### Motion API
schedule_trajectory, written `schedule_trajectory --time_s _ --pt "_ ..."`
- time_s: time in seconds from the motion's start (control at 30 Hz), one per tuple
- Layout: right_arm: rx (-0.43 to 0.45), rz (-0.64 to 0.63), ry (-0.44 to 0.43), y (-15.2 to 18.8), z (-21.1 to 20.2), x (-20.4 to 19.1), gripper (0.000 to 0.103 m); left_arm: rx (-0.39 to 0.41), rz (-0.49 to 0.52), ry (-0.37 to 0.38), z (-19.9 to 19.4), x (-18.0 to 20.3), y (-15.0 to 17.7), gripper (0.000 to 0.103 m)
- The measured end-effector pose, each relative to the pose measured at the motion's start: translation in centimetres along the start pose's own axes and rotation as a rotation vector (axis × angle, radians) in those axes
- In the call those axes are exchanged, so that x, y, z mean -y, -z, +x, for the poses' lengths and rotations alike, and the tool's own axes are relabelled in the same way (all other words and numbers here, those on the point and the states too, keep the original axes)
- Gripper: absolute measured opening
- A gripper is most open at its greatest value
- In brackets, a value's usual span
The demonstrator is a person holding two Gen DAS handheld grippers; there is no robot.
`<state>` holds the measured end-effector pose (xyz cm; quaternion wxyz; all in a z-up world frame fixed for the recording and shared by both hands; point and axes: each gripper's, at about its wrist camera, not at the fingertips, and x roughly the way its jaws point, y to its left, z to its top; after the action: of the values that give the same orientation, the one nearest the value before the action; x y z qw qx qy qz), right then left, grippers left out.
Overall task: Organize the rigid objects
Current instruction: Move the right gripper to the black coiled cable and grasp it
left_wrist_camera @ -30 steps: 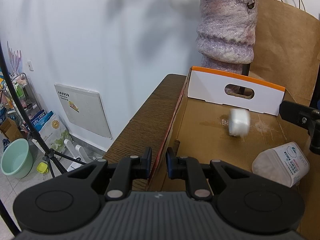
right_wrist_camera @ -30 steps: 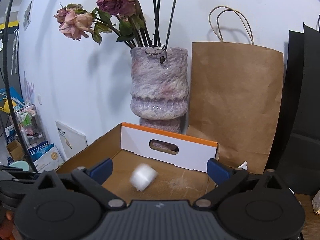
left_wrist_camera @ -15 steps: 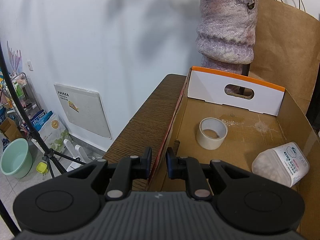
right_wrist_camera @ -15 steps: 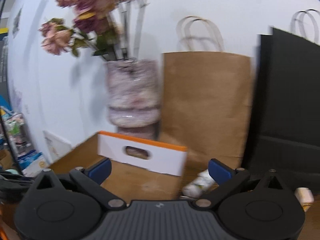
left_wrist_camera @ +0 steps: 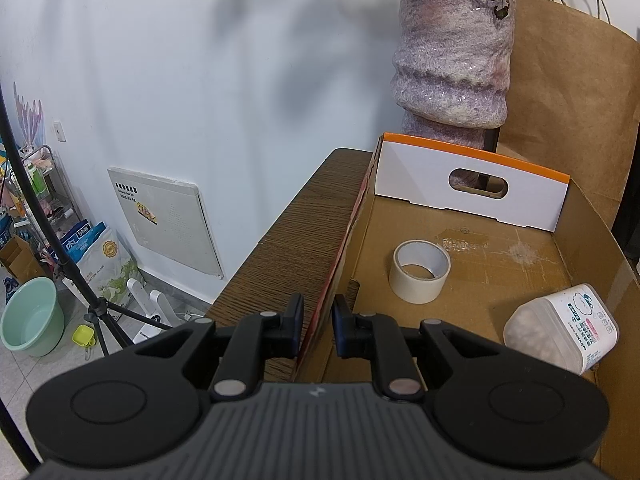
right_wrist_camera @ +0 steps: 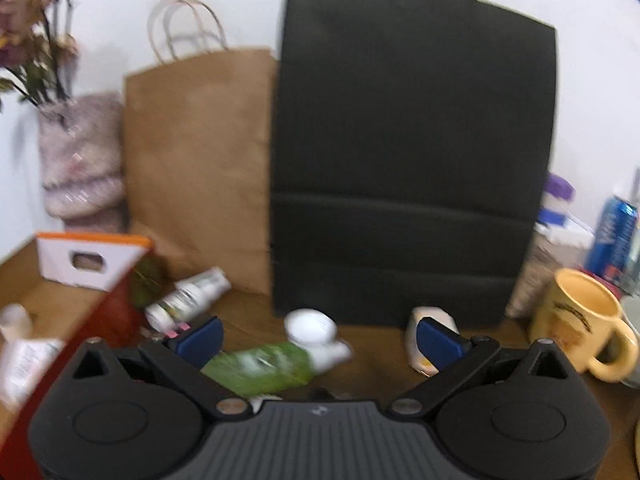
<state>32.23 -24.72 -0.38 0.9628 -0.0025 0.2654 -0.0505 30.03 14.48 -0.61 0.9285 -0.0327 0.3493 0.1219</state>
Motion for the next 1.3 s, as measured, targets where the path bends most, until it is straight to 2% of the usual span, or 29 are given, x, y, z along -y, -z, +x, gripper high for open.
schedule_trajectory --time_s 0.17,0.37,0.67,0.8,0.87,0.9,1.07,1.13,1.3 --pt "-0.085 0.005 0.029 2.2 1.4 1.8 0.103 0.0 0.001 0.0 0.0 0.0 0.0 0.016" --pt "-0.142 0.068 -0.008 3.5 3.0 2.7 0.101 0.0 0.0 0.0 0.0 0.0 0.0 0.016" --pt "-0.149 0.165 -0.078 4.3 3.6 3.6 0.079 0.001 0.0 -0.001 0.0 0.0 0.0 0.016" --pt "-0.15 0.213 -0.129 4.3 3.6 3.9 0.061 0.001 0.0 -0.001 0.0 0.0 0.0 0.016" --pt "-0.144 0.221 -0.151 4.3 3.4 3.8 0.049 0.001 0.0 -0.001 0.0 0.0 0.0 0.016" --pt "-0.138 0.225 -0.163 4.3 3.2 3.7 0.038 0.001 0.0 -0.001 0.0 0.0 0.0 0.016" --pt "-0.125 0.209 -0.149 4.1 2.8 3.2 0.034 0.001 0.0 -0.001 0.0 0.0 0.0 0.016" --pt "-0.115 0.214 -0.141 4.1 2.7 3.3 0.028 0.001 0.0 -0.001 0.0 0.0 0.0 0.016" --pt "-0.111 0.217 -0.139 4.0 2.6 3.5 0.027 0.001 0.0 -0.001 0.0 0.0 0.1 0.016"
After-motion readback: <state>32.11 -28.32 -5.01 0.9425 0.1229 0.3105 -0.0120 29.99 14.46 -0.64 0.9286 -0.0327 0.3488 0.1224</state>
